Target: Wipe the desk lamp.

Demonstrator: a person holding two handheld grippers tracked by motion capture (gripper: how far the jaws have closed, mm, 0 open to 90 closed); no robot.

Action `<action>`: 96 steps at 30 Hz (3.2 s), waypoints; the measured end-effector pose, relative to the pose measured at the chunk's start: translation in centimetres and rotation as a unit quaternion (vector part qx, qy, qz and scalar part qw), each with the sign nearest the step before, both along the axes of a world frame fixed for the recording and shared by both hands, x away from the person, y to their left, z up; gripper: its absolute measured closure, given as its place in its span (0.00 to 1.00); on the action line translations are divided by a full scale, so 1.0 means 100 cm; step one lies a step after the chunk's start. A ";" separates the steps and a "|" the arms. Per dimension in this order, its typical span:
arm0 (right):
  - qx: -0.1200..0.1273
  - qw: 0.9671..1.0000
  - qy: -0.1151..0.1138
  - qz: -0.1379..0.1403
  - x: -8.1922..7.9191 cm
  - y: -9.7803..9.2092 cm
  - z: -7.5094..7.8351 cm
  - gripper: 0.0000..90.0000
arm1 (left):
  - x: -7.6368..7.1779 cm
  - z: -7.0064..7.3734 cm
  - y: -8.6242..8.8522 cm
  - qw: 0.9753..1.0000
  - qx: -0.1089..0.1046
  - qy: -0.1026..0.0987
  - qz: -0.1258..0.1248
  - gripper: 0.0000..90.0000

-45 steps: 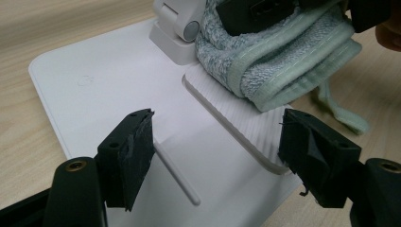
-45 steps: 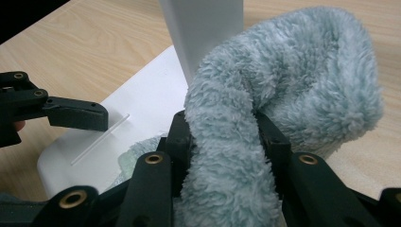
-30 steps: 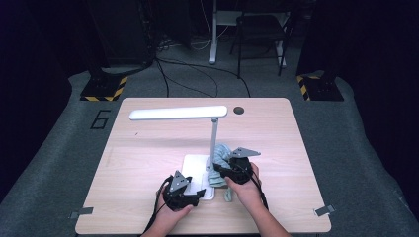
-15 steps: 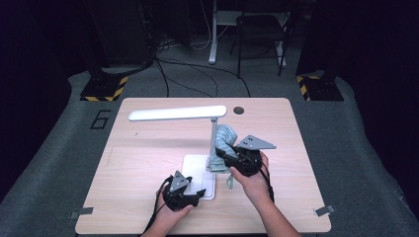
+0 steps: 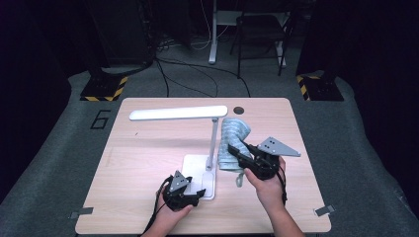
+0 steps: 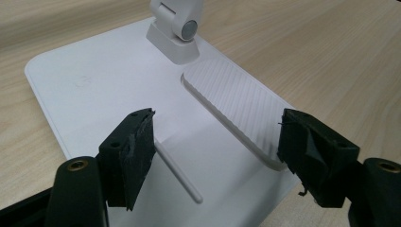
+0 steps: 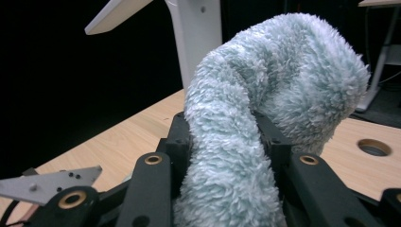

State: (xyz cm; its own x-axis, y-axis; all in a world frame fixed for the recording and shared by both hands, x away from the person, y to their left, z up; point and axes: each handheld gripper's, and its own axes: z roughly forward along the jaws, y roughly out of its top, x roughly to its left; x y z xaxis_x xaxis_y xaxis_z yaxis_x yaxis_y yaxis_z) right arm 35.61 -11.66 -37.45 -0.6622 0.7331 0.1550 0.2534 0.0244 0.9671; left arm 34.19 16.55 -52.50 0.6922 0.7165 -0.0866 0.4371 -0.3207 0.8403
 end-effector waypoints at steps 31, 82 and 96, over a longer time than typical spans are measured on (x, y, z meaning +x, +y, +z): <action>-0.092 0.987 0.057 -0.121 -0.024 -0.067 -0.089 0.69 | 0.000 0.000 0.000 1.000 -0.003 0.002 -0.001 0.31; -0.132 0.973 0.110 -0.155 -0.010 -0.075 -0.120 0.41 | 0.001 0.000 0.001 1.000 -0.002 -0.003 -0.003 0.31; -0.130 0.983 0.053 -0.117 -0.022 -0.048 -0.075 0.40 | 0.003 0.000 0.004 1.000 -0.002 0.000 -0.018 0.31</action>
State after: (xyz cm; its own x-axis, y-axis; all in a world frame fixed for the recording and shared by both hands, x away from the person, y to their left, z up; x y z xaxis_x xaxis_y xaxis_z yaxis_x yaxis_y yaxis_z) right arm 33.42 -16.45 -44.95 -0.4604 0.8877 0.0000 0.3800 0.1971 0.9038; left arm 34.49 16.94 -52.47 0.7180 0.6903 -0.0896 0.4259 -0.3338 0.8409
